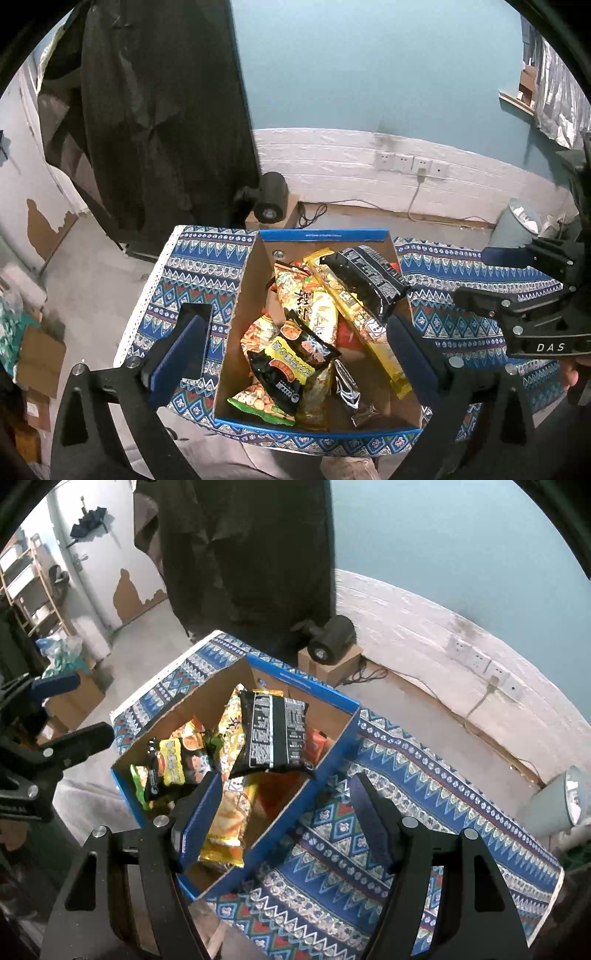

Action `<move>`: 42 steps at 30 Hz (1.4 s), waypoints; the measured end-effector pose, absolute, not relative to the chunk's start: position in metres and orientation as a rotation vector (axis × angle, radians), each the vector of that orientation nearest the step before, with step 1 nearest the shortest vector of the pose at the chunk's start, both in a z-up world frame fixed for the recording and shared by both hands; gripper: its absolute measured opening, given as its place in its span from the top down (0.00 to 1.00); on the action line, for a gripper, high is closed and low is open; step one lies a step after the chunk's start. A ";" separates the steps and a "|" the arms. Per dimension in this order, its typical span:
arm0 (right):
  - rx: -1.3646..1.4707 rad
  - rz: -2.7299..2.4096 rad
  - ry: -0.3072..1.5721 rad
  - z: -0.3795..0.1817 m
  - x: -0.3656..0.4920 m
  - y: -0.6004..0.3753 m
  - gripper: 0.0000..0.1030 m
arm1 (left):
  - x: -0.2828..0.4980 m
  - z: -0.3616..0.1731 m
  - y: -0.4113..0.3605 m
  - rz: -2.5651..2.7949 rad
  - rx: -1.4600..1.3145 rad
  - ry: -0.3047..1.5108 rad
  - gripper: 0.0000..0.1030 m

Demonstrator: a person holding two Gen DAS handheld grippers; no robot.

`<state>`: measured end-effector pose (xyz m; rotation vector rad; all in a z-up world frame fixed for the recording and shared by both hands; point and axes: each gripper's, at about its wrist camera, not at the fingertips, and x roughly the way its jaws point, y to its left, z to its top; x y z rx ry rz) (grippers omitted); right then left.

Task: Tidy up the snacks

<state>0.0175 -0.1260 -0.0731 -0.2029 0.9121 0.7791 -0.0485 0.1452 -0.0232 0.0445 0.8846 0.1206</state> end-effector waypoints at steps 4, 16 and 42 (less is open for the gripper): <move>-0.203 0.779 0.910 -0.073 0.015 -0.130 0.31 | -0.051 -0.021 0.145 0.119 0.036 0.881 0.03; -0.195 0.782 0.913 -0.072 0.014 -0.136 0.31 | -0.051 -0.020 0.143 0.111 0.028 0.868 0.03; -0.184 0.767 0.914 -0.071 0.015 -0.146 0.30 | -0.050 -0.020 0.135 0.125 0.057 0.875 0.03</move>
